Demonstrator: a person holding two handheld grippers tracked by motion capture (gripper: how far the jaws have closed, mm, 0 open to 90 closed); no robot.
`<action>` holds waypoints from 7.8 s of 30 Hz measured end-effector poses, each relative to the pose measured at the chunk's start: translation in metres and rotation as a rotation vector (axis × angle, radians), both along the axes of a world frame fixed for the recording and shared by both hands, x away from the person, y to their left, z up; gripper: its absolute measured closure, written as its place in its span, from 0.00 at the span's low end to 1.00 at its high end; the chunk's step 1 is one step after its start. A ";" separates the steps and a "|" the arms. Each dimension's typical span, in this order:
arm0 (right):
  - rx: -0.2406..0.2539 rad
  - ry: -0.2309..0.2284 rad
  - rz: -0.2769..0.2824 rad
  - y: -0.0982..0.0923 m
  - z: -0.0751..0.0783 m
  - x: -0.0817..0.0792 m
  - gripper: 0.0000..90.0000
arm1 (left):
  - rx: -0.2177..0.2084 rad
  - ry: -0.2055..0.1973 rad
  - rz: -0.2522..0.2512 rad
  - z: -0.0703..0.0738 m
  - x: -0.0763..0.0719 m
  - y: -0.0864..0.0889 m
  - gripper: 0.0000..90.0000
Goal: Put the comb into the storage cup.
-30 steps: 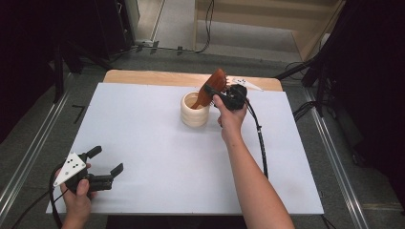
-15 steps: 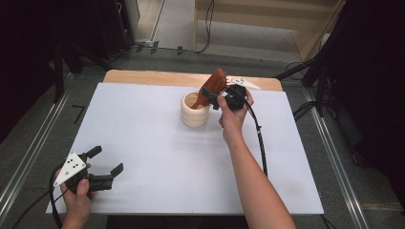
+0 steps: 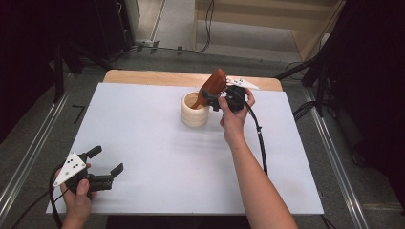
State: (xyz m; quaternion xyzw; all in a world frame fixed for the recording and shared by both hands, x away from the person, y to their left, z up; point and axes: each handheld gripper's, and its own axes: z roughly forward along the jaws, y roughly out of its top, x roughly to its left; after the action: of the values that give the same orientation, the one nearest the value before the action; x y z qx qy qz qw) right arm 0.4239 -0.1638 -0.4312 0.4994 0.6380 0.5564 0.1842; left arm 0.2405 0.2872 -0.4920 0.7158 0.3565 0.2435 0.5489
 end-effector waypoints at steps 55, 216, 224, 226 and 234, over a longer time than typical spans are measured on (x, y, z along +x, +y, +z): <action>-0.101 -0.058 0.012 -0.023 0.006 -0.037 0.00 | 0.003 -0.003 -0.003 0.000 0.000 -0.001 0.00; -0.220 -0.129 -0.153 -0.213 -0.087 -0.243 0.00 | 0.012 -0.006 0.019 0.000 -0.002 -0.001 0.00; -0.184 -0.145 -0.146 -0.213 -0.091 -0.243 0.00 | 0.015 -0.008 0.020 0.000 -0.002 -0.001 0.00; -0.184 -0.146 -0.140 -0.212 -0.091 -0.243 0.00 | 0.017 -0.008 0.019 0.000 -0.002 -0.001 0.00; -0.186 -0.153 -0.139 -0.212 -0.091 -0.243 0.00 | 0.020 -0.005 0.025 0.000 -0.001 -0.001 0.00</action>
State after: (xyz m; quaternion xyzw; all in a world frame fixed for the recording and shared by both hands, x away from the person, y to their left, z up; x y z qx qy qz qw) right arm 0.1806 -0.3753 -0.5226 0.4794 0.6348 0.5170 0.3160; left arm 0.2394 0.2862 -0.4922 0.7160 0.3618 0.2557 0.5395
